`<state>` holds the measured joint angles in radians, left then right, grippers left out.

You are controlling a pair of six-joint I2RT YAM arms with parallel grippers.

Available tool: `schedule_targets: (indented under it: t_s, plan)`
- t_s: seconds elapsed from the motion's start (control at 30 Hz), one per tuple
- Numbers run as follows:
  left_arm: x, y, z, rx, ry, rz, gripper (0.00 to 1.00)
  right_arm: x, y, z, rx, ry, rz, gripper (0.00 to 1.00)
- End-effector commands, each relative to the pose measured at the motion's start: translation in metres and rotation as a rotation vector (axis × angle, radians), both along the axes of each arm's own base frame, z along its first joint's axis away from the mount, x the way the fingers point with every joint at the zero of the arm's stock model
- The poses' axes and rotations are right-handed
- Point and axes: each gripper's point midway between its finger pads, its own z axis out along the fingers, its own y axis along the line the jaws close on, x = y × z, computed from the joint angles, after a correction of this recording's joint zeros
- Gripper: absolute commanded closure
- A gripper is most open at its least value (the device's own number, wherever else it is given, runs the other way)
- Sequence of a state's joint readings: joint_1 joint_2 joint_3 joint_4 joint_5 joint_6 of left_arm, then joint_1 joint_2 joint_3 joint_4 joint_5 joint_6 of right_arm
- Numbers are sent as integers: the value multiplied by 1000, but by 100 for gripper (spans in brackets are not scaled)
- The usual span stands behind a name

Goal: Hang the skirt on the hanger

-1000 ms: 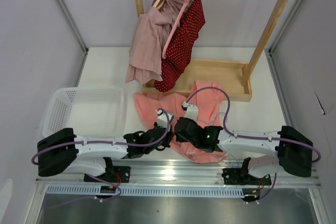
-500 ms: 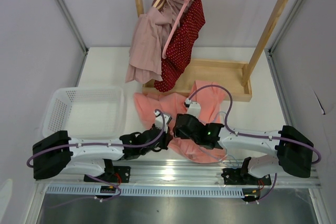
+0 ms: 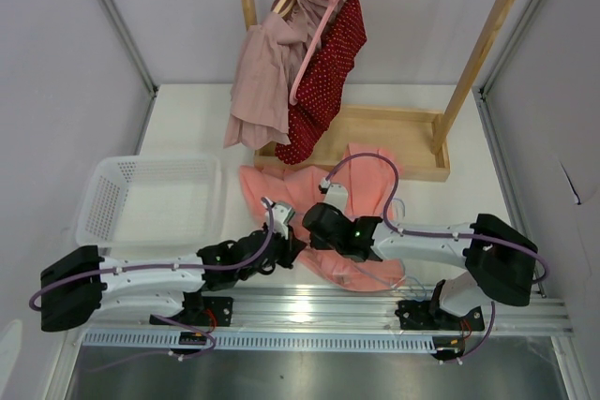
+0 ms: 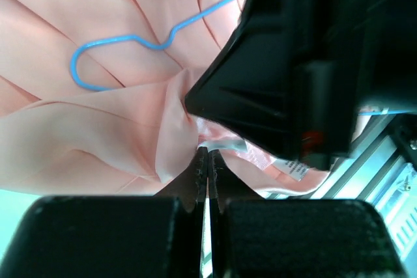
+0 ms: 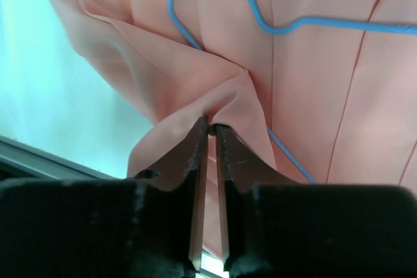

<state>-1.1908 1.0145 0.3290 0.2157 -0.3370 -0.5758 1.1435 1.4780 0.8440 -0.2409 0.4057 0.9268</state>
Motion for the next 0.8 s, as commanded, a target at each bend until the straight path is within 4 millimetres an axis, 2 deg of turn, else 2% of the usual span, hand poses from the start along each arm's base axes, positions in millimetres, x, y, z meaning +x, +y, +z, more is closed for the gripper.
schedule_targets:
  t_s: [0.0,0.23,0.27,0.4,0.43,0.6,0.73,0.77]
  plan:
    - [7,-1,12,-49,-26,35,100,-1,7,-4,22,11,-6,90]
    - [26,23,-4,11,20,243,100,-11,4,-14,14,34,-4,89]
    - [27,27,-14,62,35,264,100,-11,4,-15,15,34,-4,88]
    - [30,31,-28,119,69,320,100,-16,4,-15,14,35,9,85]
    - [33,30,-26,106,79,348,100,-17,4,-13,18,32,11,82]
    - [32,40,-47,171,128,405,100,-22,-3,-11,20,30,12,66]
    - [32,39,-48,165,137,405,100,-26,-9,-5,10,26,14,55]
    - [31,37,-46,152,138,399,100,-26,-9,3,26,16,13,53]
